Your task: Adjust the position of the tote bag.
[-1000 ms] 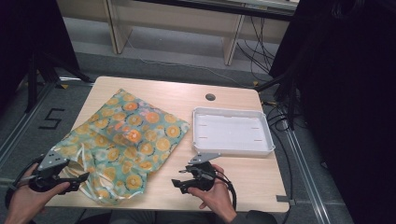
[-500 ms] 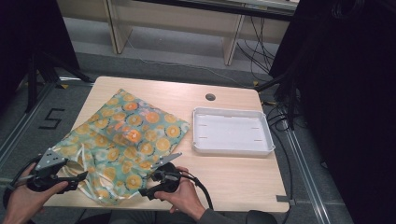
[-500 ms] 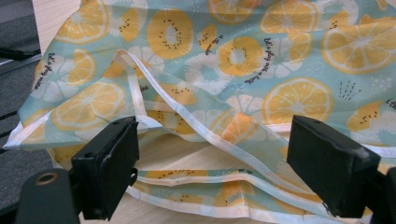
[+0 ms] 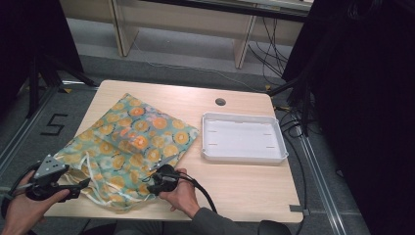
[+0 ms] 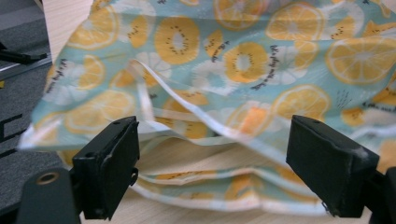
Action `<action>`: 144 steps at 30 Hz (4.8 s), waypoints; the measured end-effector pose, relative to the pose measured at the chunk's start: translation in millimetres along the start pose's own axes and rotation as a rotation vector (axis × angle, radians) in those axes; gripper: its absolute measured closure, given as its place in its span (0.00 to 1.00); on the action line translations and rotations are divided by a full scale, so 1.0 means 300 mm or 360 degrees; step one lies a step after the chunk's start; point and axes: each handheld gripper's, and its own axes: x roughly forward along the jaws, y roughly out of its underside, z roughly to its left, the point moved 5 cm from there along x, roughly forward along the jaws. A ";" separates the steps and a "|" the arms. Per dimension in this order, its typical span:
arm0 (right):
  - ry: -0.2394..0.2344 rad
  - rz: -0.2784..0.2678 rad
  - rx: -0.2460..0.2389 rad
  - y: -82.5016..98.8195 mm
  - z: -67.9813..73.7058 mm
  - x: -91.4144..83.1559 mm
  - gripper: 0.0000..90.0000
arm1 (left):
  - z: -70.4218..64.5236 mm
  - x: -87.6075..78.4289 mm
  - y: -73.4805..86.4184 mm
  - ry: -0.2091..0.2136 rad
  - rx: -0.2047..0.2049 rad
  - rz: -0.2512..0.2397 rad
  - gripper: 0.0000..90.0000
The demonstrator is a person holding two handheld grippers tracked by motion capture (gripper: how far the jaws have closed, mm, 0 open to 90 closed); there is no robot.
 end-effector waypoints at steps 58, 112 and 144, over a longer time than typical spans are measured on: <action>0.0400 -0.0270 -0.0443 -0.101 -0.174 -0.314 1.00 | -0.125 0.030 -0.025 0.0285 0.0232 -0.0081 0.17; 0.0008 0.0001 -0.0488 0.104 -0.084 -0.333 1.00 | -0.290 -0.045 -0.092 0.0681 0.0519 -0.0100 0.99; 0.0378 -0.0255 -0.0289 -0.172 -0.304 -0.321 0.54 | -0.051 0.369 -0.325 0.0320 0.0373 0.0079 0.99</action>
